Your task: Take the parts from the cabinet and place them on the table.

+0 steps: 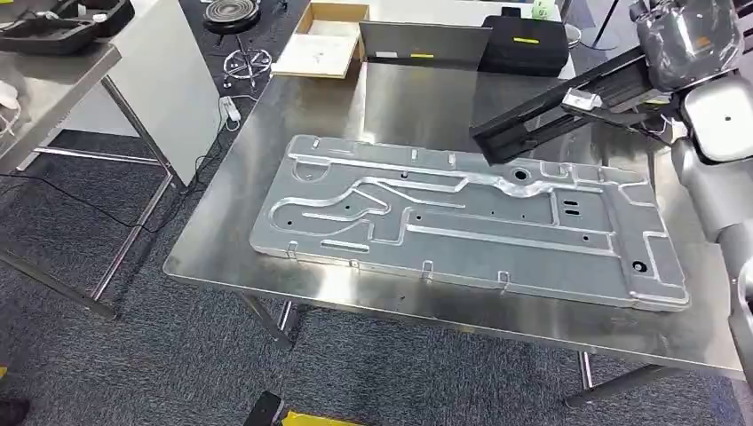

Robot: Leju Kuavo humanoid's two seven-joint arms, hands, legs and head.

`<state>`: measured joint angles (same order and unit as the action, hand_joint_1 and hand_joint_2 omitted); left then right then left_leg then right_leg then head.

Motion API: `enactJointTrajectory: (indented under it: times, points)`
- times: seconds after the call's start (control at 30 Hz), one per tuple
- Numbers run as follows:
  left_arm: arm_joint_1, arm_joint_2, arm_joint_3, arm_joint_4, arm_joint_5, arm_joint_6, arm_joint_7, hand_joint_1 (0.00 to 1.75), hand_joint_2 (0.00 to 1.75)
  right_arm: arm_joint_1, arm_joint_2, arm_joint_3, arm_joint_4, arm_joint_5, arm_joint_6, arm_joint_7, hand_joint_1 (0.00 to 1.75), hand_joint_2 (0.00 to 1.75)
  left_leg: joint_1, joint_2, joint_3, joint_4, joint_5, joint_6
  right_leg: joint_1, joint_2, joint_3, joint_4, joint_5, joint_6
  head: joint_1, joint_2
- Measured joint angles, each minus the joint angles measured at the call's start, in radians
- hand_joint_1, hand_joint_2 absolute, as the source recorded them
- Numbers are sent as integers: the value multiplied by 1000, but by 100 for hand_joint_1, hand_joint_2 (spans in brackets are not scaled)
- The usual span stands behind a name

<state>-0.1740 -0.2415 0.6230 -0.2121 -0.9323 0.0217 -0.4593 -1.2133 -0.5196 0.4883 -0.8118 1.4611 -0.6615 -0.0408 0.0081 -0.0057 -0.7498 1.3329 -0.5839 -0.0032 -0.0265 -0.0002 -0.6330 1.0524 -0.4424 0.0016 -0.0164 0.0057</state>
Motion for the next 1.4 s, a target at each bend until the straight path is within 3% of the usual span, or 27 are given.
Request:
enactJointTrajectory:
  times: [0.03,0.1,0.17,0.2,0.3,0.33,0.37,0.4,0.5,0.53,0.57,0.6,0.67,0.7,0.73,0.8,0.9,0.93,1.0,1.03,1.07,1.1,1.17,1.2,1.3,1.37,1.4]
  points:
    - [1,0,0,0,0,-3,-1,0,175,-10,2,0,-6,0,15,-2,0,0,0,0,-14,25,2,3,3,0,0,1,-1,-1,0,0]
    - [0,0,0,0,1,-6,-1,0,175,-38,10,0,-16,0,53,-6,0,0,-5,0,29,-70,72,18,10,1,4,0,-2,-3,0,0]
    - [-3,1,-1,0,-7,11,9,0,175,-52,21,0,-22,-2,71,-8,0,0,-16,1,122,-261,155,51,14,1,11,-2,-4,-5,0,0]
    - [-6,4,-4,0,-13,22,18,0,175,-53,24,0,-22,-2,70,-8,0,0,-18,8,135,-282,137,65,17,0,12,-5,-4,-3,1,0]
    - [-6,3,-15,0,-21,32,25,0,175,-40,35,0,-22,-2,67,-8,0,0,-26,4,137,-301,149,63,9,-3,10,-16,6,14,0,0]
    - [-6,3,-15,0,-13,28,20,0,0,-38,39,0,-22,-8,68,-9,0,0,-22,5,143,-317,158,66,14,-3,13,-24,10,21,0,0]
    - [-6,2,-15,0,1,19,15,0,0,-33,39,-2,-21,-22,74,-12,0,0,-12,6,156,-341,171,60,9,-5,13,-17,1,22,0,0]
    - [-8,2,-14,0,11,13,11,0,0,-32,40,-4,-20,-46,87,-24,0,0,-13,5,160,-355,177,67,11,-2,-1,11,-21,26,2,0]
    - [-11,2,-14,0,15,8,7,0,0,-2,48,-16,12,-146,168,-42,0,0,-14,3,159,-354,178,70,6,1,-101,209,-111,39,2,0]
    - [-8,2,-14,0,15,9,7,0,0,14,52,-19,38,-168,205,-30,0,0,-13,2,159,-351,177,68,2,0,-123,244,-113,44,1,0]
    - [-7,2,-14,0,15,10,7,0,0,27,56,-23,66,-186,235,-18,0,0,-13,1,158,-348,175,67,-2,0,-119,230,-91,48,2,0]
    - [-6,2,-13,0,15,11,7,0,0,38,58,-30,99,-208,255,-7,0,0,-12,-1,156,-342,172,66,-7,0,-94,173,-51,52,2,0]
    - [-6,2,-13,0,15,16,7,0,0,49,59,-48,141,-240,248,2,0,0,-11,-4,151,-321,160,56,-15,-3,-7,3,29,57,2,0]
    - [-7,5,-13,0,14,19,7,0,0,55,59,-61,163,-256,237,6,0,0,-15,-5,143,-315,155,49,-10,-1,-2,-5,5,52,2,0]
    - [-6,5,-13,0,14,22,8,0,0,60,58,-74,181,-264,230,9,0,0,-19,-6,139,-303,151,43,-4,4,-3,-14,13,41,0,0]
    - [-4,6,-13,0,13,25,7,0,0,74,57,-96,208,-269,229,18,0,0,-18,-7,139,-307,151,39,-2,4,-5,-8,11,33,1,0]
    - [-4,9,-13,0,13,27,7,0,0,79,57,-116,229,-270,230,19,0,0,-17,-2,126,-277,124,20,-13,3,-3,-14,15,15,2,0]
    - [-4,9,-13,0,13,27,7,0,0,78,57,-121,233,-270,232,22,0,0,-14,-1,100,-216,87,14,-13,2,-3,-14,15,8,1,0]
    - [-3,9,-13,0,12,27,8,0,0,79,58,-130,244,-269,244,46,0,0,-9,0,23,-53,16,9,-11,1,-4,-14,14,6,1,0]
    - [-2,9,-13,0,12,28,8,0,0,80,59,-135,252,-264,258,63,0,0,-7,0,-9,9,1,7,-11,1,-4,-13,14,6,1,0]
    - [-1,10,-13,0,12,29,8,0,0,80,60,-139,259,-253,267,80,0,0,-5,0,-15,15,14,7,-11,0,-3,-13,14,6,1,0]
    - [-1,10,-13,0,11,32,8,0,0,80,60,-143,272,-236,280,115,0,0,-4,0,1,-25,45,9,-11,0,-2,-13,13,7,1,0]
    - [-2,10,-14,0,11,37,8,0,0,76,61,-152,290,-214,301,174,0,0,-4,0,87,-202,136,17,-11,1,3,-13,11,11,1,0]
    - [-3,10,-14,0,9,43,8,0,0,73,61,-156,305,-194,312,209,0,0,-5,0,124,-283,158,24,-11,0,4,-13,10,13,1,0]
    - [-4,10,-14,0,7,48,8,0,0,69,55,-165,334,-175,284,218,0,0,-10,-1,133,-298,148,28,-5,2,3,-18,13,34,2,0]
    - [-3,11,-15,0,2,50,8,0,0,85,46,-174,337,-180,172,175,0,0,-11,-1,137,-310,155,43,-7,1,9,-29,17,49,1,0]
    - [-2,10,-16,0,-2,51,7,0,0,102,35,-184,326,-184,69,116,0,0,-5,-1,146,-326,165,51,-12,0,7,-17,4,51,2,0]
